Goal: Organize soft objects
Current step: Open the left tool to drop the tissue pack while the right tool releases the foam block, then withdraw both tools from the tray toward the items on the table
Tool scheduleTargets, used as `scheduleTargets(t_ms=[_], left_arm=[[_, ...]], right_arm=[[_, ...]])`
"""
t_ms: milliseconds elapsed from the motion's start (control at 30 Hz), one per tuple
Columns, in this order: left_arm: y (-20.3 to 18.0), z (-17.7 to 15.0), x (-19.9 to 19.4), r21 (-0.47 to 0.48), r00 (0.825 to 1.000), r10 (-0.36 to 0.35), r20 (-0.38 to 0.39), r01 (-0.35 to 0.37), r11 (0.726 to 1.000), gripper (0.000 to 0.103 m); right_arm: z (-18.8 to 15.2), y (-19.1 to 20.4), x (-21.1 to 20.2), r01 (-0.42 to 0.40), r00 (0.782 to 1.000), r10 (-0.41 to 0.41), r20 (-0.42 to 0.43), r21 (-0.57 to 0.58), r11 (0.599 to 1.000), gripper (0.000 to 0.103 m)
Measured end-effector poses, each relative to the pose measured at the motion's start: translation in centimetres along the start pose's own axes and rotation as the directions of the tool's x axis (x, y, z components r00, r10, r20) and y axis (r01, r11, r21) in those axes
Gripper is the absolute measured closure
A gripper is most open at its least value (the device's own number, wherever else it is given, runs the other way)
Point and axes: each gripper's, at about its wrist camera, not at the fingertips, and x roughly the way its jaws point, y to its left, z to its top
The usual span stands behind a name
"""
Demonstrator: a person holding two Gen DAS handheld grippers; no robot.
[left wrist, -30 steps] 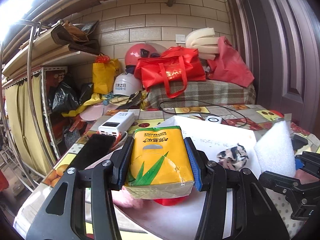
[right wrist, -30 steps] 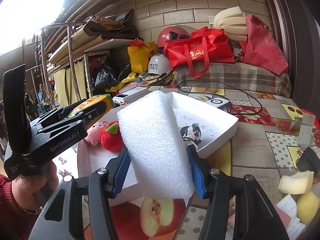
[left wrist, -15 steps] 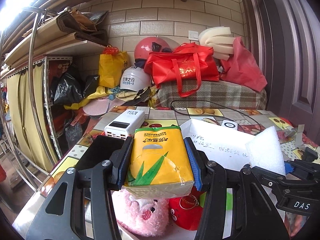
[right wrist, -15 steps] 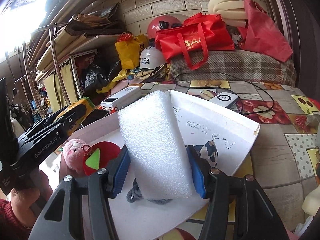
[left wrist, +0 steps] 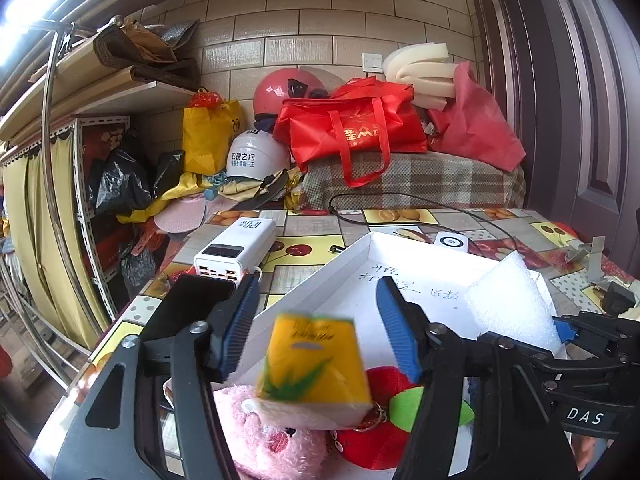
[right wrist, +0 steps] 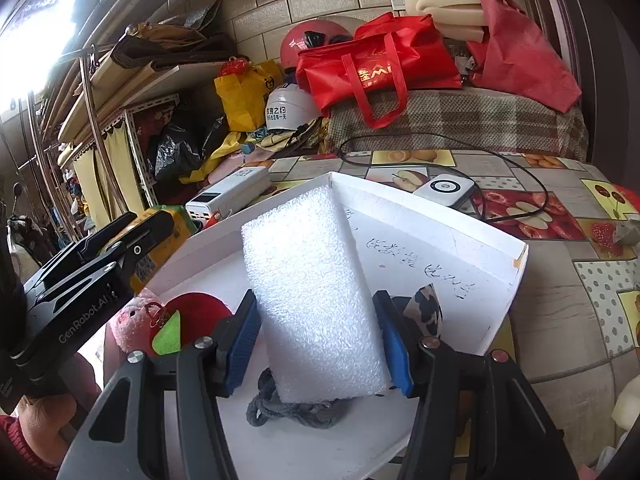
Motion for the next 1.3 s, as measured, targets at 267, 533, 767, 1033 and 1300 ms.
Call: scheduleTargets(t_ms=[267,533,767,1033,1300], left_arm=[[0.6,-0.2,-0.7,-0.033,0.999,0.041,0.027,-0.040,0.999,0.000],[0.9,-0.2,-0.9,-0.051,0.998,0.058,0.032,-0.056,0.997,0.000],[1.3,-0.3,-1.4,-0.077,0.995,0.082,0.049,-0.078,0.994,0.000],[1.3,-0.3,-1.7,-0.076,0.995,0.084,0.046,-0.081,0.994,0.000],[0.3,-1.2,-3.8,-0.052,0.996,0.069,0.048,-0.067,0.996,0.000]], right_arm=[[-0.1,1.5,-0.7,0.025,0.999,-0.020,0.046,-0.092,0.995,0.000],[0.1,1.3,-1.0,0.051,0.996,-0.045,0.078,-0.079,0.996,0.000],[-0.4,1.5,-2.0,0.066,0.993,-0.058,0.104,-0.078,0.995,0.000],[-1.8,3.9,-4.8,0.153,0.970,-0.115,0.216,-0.169,0.974,0.000],[-3.6,4.1,-7.3,0.121,0.974,-0.081,0.213,-0.184,0.976,0.000]])
